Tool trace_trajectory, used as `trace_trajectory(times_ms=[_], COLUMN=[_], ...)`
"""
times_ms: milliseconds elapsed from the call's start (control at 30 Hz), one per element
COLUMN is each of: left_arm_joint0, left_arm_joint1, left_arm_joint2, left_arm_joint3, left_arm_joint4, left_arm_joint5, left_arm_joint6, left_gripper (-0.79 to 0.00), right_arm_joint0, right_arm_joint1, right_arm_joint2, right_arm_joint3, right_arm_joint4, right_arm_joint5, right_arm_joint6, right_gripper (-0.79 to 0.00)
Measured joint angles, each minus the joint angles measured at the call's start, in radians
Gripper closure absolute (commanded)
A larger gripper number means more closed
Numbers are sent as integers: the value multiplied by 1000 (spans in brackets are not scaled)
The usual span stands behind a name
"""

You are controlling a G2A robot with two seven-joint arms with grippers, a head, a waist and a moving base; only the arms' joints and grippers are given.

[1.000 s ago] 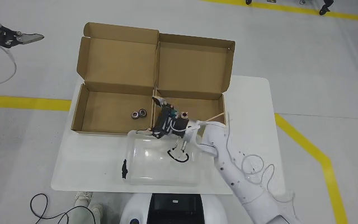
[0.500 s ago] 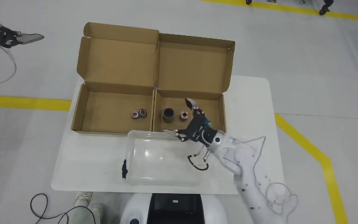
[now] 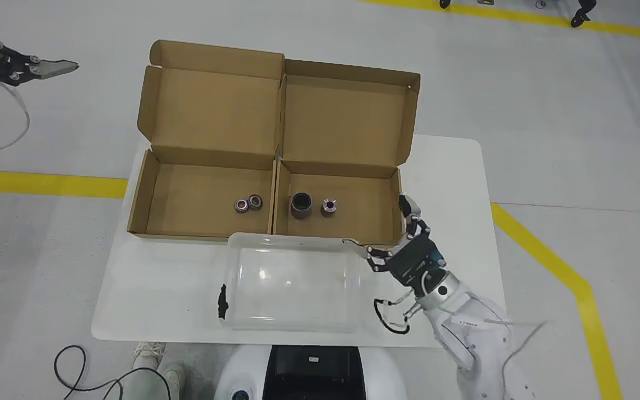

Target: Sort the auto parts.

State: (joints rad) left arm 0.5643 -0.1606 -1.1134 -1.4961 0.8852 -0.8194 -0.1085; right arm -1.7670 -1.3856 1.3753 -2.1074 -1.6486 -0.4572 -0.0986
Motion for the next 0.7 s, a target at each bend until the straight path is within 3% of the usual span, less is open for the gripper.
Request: trace_trajectory(times_ms=[400,700], left_arm_joint0=[0,0], left_arm_joint1=[0,0], left_arm_joint2=[0,0], left_arm_joint3=[0,0], left_arm_joint4=[0,0], left_arm_joint5=[0,0], left_arm_joint6=[0,0], left_gripper=[-785,-785], right_arm_joint0=[-304,-400], right_arm_joint1=[19,25], right_arm_joint2=[115,138], right_arm_joint3=[-178,-221], right_arm_joint4=[-25,-35], right_arm_joint5=[170,242], right_arm_joint6=[-96,-111], right_gripper=[-785,-785])
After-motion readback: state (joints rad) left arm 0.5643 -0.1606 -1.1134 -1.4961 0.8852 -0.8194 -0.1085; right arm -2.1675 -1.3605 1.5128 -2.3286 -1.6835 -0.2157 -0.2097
